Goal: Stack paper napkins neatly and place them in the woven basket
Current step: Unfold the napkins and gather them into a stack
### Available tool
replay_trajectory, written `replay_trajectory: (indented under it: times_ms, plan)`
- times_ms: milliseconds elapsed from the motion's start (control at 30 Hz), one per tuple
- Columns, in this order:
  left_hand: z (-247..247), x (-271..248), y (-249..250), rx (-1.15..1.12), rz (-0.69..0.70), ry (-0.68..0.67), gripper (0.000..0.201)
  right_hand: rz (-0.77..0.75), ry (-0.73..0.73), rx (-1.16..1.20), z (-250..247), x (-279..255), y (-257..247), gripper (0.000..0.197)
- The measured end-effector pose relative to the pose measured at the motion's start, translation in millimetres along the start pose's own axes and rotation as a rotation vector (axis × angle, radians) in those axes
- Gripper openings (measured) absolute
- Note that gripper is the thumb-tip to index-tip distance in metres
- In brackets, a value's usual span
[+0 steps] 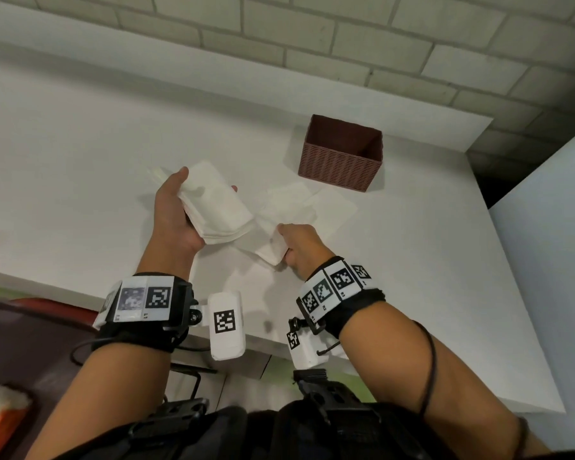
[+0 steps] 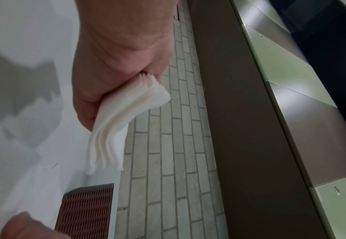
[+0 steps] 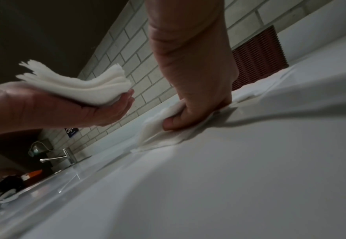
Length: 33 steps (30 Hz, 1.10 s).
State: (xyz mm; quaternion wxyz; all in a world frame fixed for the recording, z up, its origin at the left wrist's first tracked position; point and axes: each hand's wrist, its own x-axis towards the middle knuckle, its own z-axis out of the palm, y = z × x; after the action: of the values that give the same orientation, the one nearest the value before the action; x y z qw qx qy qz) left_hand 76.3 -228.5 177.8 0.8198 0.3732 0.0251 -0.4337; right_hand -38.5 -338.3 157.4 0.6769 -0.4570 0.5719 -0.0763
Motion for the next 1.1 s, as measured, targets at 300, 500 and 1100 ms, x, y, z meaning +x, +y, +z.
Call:
replay_trajectory:
  times_ms: [300, 500, 1100]
  plan:
    - [-4, 0, 11, 0.008, 0.010, -0.045, 0.039, -0.045, -0.068, -0.748, -16, -19, -17, 0.045]
    - [-2, 0, 11, 0.038, -0.024, -0.056, 0.056, -0.326, 0.286, -1.023, -23, 10, -27, 0.055]
    - [-2, 2, -3, 0.097, -0.117, -0.057, 0.047, -0.506, 0.254, -0.573, -5, 17, -17, 0.029]
